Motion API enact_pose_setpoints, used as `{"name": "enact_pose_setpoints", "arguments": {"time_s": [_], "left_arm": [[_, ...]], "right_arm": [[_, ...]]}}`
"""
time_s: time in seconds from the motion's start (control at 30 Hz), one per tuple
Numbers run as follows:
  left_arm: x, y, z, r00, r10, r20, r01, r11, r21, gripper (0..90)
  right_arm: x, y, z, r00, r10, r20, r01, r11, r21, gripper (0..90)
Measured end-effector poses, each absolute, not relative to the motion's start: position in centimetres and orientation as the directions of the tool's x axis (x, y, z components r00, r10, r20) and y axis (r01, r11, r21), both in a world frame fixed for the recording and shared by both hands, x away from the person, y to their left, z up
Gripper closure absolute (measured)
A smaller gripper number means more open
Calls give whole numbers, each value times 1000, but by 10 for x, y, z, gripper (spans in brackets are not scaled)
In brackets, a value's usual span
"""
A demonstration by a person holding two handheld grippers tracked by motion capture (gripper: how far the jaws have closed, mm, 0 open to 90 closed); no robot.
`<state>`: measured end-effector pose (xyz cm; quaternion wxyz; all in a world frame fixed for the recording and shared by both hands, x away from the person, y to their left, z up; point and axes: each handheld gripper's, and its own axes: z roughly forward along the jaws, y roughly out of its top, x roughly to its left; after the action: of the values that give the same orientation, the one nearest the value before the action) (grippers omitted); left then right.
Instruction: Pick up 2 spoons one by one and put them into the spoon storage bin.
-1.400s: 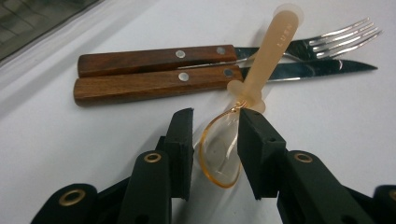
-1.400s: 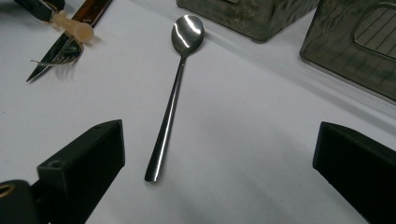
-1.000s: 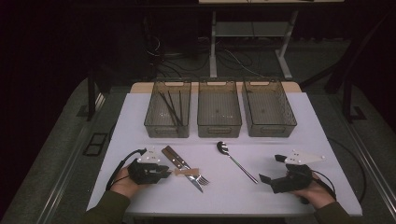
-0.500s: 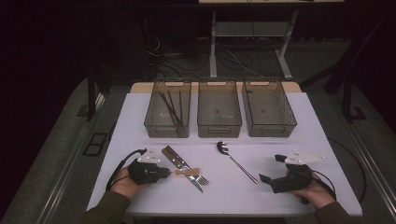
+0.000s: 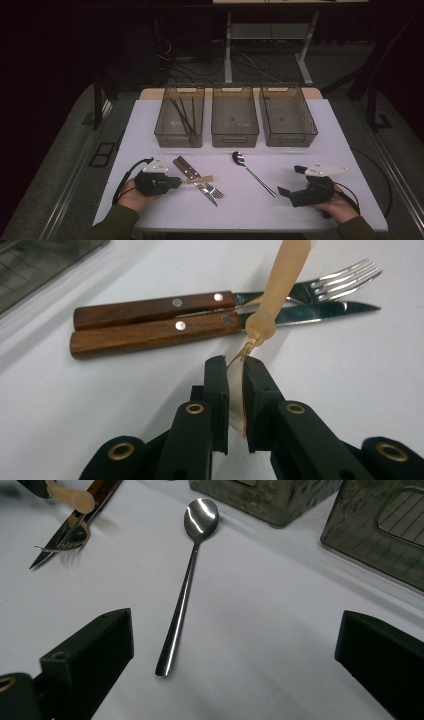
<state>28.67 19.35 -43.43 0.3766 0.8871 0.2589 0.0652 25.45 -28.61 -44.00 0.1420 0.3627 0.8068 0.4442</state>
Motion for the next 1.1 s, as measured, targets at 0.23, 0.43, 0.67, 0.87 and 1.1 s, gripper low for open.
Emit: {"name": "enact_pose_setpoints", "arguments": {"time_s": [0.23, 0.43, 0.67, 0.87, 1.1], "left_arm": [[286, 190, -429, 846, 525, -90, 419, -552, 721, 826], [287, 186, -425, 839, 537, -87, 423, -543, 725, 826], [289, 181, -419, 833, 547, -86, 419, -520, 745, 826], [293, 179, -413, 824, 559, -90, 420, -497, 760, 826], [298, 171, -408, 828, 553, -89, 409, -489, 771, 826]], "right_arm": [[254, -286, -440, -699, 709, 96, 457, 339, 822, 19], [254, -285, -438, -701, 705, 105, 454, 328, 828, 19], [254, -284, -439, -699, 708, 105, 459, 331, 825, 19], [254, -283, -439, -712, 694, 105, 443, 329, 834, 19], [256, -284, -440, -715, 689, 122, 445, 313, 839, 20]]}}
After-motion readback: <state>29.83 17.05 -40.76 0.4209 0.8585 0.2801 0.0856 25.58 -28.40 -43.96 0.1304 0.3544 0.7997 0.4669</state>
